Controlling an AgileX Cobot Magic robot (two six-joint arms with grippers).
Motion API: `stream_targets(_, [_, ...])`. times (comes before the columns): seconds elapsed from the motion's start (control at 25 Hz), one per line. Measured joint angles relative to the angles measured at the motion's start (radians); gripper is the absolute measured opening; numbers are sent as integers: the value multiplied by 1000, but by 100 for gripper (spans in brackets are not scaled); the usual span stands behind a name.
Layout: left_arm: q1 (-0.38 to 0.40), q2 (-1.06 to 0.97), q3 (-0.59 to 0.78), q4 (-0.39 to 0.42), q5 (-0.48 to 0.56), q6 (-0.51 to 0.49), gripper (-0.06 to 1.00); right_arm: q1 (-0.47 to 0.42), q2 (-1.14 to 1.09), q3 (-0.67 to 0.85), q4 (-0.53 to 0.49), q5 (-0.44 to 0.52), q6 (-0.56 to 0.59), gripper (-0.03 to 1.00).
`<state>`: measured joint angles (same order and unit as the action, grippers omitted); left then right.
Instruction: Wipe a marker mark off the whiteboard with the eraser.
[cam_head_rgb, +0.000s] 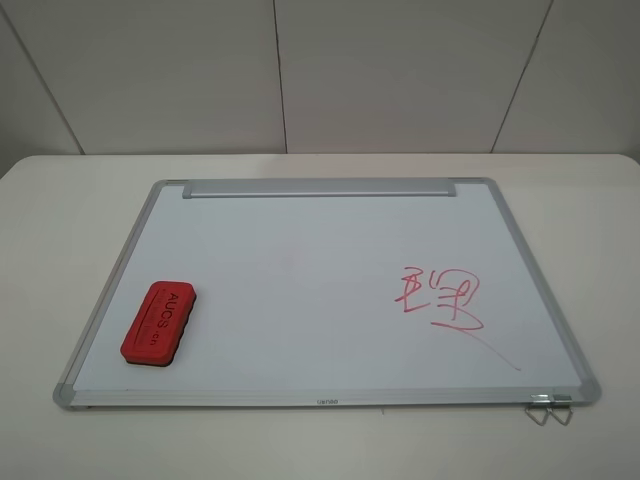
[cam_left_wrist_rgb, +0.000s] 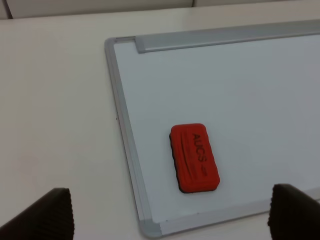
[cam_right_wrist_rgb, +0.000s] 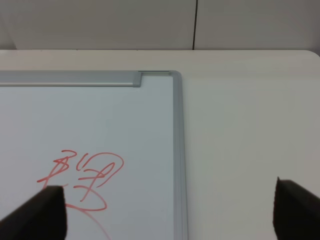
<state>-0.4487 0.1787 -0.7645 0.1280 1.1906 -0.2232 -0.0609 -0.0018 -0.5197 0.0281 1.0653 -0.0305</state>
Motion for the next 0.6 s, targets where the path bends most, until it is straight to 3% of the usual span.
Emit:
stream_targets(0.4, [0,-116,233,-60,-119,102,77,0,0,0,0,0,0,71])
stream_targets(0.6, [0,-121,256,-75,-122,127,77,0,0,0,0,0,0,71])
